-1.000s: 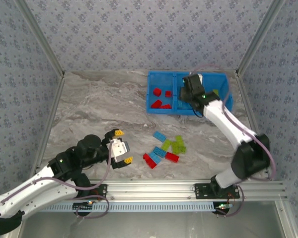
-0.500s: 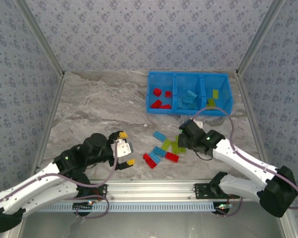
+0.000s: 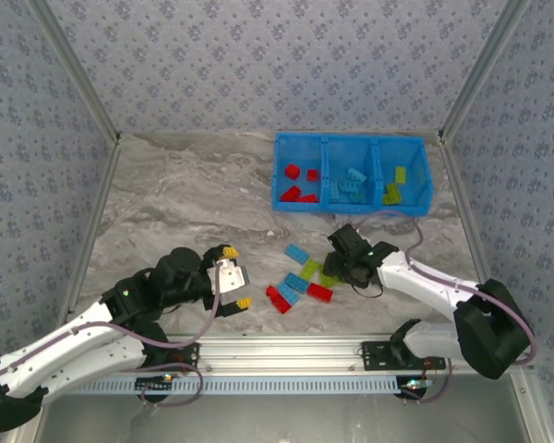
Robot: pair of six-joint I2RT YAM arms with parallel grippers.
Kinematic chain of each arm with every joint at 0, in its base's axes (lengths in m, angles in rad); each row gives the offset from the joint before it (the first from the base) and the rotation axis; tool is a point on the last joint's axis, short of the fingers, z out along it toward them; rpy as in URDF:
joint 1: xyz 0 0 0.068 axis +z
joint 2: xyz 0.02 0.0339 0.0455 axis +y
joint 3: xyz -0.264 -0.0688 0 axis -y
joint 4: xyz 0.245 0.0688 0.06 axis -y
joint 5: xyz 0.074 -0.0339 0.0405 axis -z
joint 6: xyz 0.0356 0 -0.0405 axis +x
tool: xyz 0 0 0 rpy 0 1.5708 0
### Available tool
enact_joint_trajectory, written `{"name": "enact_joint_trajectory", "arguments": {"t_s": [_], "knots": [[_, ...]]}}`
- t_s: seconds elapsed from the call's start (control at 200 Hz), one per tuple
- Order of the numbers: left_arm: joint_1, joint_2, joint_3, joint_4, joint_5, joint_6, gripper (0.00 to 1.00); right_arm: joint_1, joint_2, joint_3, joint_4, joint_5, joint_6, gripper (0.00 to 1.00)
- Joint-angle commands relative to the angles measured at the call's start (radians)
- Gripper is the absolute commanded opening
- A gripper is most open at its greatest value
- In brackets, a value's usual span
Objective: Sort the legos into containers by color
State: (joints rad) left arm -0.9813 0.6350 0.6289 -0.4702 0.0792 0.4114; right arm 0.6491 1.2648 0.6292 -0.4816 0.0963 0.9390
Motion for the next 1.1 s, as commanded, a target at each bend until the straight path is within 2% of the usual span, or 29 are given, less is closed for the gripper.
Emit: {"name": "enact_joint_trajectory", "arguments": {"t_s": [0.0,0.08,0.24,0.41,0.535,0.67,0.774,0.864,0.954,1.019,1.094], "knots": [[0.007,-0.012,-0.002,0.005,0.017,0.01,0.99,-0.003,0.019,-0.028,0.002,0.009,0.043,0.54],[0.007,-0.012,-0.002,0.007,0.017,0.01,0.99,0.001,0.029,-0.034,-0.008,0.01,0.052,0.48],[0.007,-0.012,-0.002,0.005,0.017,0.009,0.99,0.009,0.044,-0.039,-0.027,0.026,0.057,0.46],[0.007,-0.013,-0.001,0.006,0.017,0.009,0.99,0.017,0.024,-0.033,-0.052,0.051,0.064,0.35],[0.007,-0.012,-0.001,0.006,0.018,0.009,0.99,0.018,-0.078,-0.008,-0.113,0.127,0.066,0.3],[0.007,-0.021,-0.003,0.014,0.029,0.006,0.99,-0.012,-0.241,0.07,-0.233,0.283,0.011,0.3],[0.01,-0.039,-0.012,0.067,0.014,-0.049,0.99,-0.149,-0.297,0.157,-0.213,0.333,-0.135,0.29],[0.016,-0.06,-0.023,0.121,-0.019,-0.104,0.99,-0.347,-0.253,0.22,-0.095,0.252,-0.255,0.3],[0.032,-0.093,-0.029,0.159,-0.046,-0.133,0.99,-0.529,-0.103,0.305,0.024,0.123,-0.301,0.29],[0.043,-0.13,-0.04,0.2,-0.061,-0.155,0.99,-0.585,0.052,0.396,0.057,0.084,-0.352,0.28],[0.051,-0.179,-0.064,0.249,-0.073,-0.169,0.99,-0.625,0.215,0.519,0.055,0.095,-0.37,0.28]]}}
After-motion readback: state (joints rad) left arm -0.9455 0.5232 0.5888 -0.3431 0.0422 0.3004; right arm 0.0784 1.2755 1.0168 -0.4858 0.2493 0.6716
